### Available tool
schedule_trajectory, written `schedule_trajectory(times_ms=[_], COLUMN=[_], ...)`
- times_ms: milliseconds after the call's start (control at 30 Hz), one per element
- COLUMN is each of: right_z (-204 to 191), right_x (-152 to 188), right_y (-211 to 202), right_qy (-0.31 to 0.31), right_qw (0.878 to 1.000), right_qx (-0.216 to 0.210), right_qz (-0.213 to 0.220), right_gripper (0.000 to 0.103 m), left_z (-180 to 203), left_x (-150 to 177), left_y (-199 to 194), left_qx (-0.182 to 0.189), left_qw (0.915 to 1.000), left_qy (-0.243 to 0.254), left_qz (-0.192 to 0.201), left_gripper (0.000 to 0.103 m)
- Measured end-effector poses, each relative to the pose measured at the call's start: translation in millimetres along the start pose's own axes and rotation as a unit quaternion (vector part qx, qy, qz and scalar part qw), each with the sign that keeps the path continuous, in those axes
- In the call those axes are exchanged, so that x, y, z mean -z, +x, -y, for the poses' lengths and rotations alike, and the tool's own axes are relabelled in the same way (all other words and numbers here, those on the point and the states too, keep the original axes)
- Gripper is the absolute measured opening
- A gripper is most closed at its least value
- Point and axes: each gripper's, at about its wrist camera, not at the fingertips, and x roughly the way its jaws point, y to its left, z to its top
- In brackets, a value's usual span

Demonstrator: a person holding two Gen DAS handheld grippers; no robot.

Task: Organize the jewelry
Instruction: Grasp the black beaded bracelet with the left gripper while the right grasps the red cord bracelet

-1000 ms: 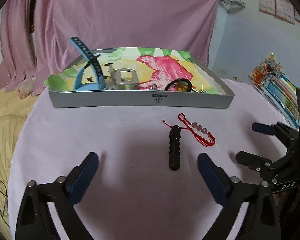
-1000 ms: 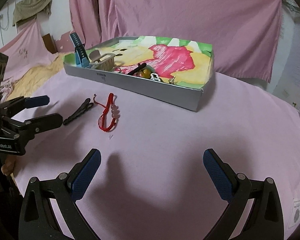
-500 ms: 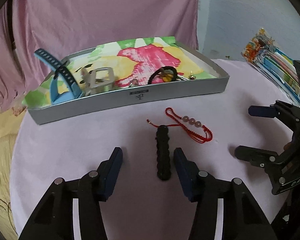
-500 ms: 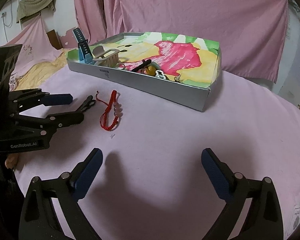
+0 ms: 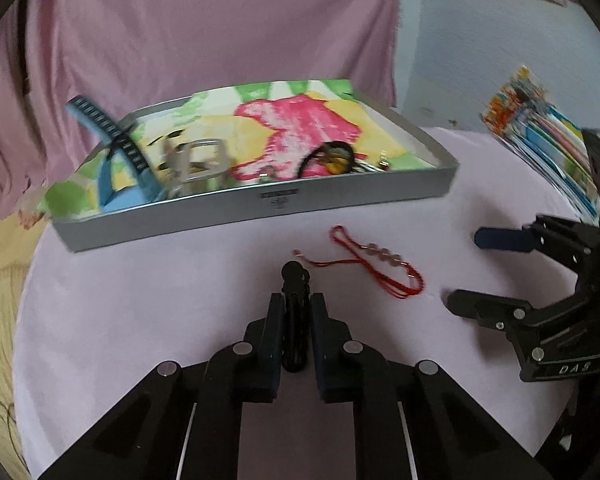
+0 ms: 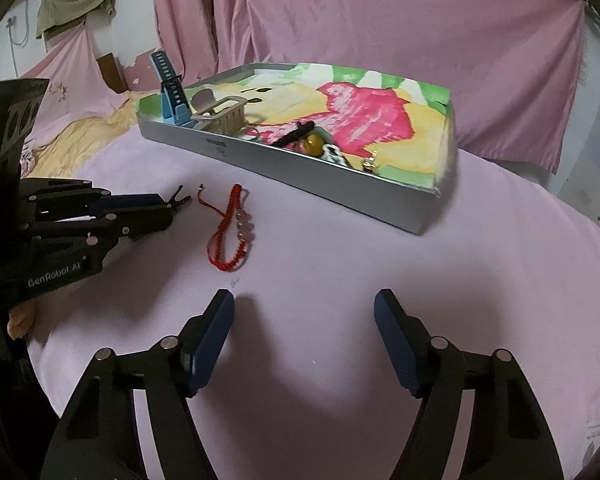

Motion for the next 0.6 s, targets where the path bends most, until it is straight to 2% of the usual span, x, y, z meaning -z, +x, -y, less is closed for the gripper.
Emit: schedule_trajectory(times_ms=[67,233,433,600], right_z=[-5.2,-13.6,-25.6,-33.8], right_x=[-3.3,-12.9,-22.8,-31.9], right_y=[2.2,6.8,15.3,19.6], right_qy=[-0.008,-0.015,-0.038,-0.046], right_qw=[1.0,1.0,0.999,0.999], right_qx=[-0.004,-0.024,-0.018,-0.024], right_qz=[0.001,-0.008,-0.013,-0.011], right_gripper=[0.06,0.057,0.052,0.042], left_z=[-11.5,-33.2,-46.0,-57.7], left_x=[0.5,3.5,7.5,7.2], left_y=[-1.0,-4.4,-9.8,-11.3], left_qx=[-0.005,-0.013,-0.019,-0.014], left_qw=[0.9998,0.9983,0.9969,0.996], left_qy=[-0.021,-0.057,-0.074,-0.086], left_qz=[0.002,0.009,0.019,0.021], left_gripper=[0.012,0.012,0.012,0.012])
